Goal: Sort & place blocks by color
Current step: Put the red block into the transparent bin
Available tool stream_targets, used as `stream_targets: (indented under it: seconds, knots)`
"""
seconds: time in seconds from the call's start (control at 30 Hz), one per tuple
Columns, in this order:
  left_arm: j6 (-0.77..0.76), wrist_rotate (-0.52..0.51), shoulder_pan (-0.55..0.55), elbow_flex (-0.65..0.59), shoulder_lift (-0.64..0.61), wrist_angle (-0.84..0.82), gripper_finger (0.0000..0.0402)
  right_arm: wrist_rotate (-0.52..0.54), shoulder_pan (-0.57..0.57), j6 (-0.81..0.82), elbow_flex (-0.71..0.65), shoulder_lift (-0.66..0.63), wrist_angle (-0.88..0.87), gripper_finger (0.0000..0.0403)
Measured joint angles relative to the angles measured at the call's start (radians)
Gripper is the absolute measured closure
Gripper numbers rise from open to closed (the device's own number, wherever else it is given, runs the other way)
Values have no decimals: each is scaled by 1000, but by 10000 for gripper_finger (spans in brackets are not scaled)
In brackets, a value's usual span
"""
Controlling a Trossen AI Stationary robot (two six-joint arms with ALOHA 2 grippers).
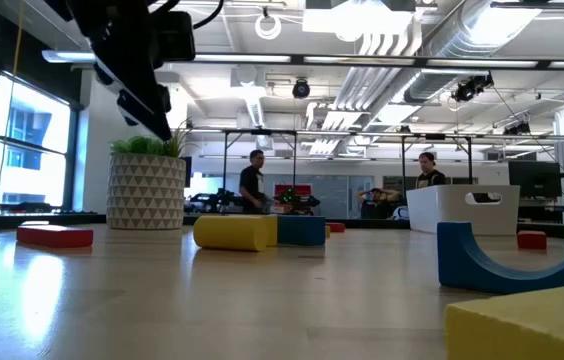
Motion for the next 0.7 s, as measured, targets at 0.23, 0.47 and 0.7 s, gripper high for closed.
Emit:
stream_targets:
  seconds: [0.23,0.47,0.7]
  knots:
    - [0,0,25,0,0,68,170,15,-4,-10,0,57,24,289]
    - [0,0,25,0,0,91,170,-19,-7,-9,0,135,99,288]
    - [0,0,25,0,0,91,170,-55,-12,-35,0,153,105,279]
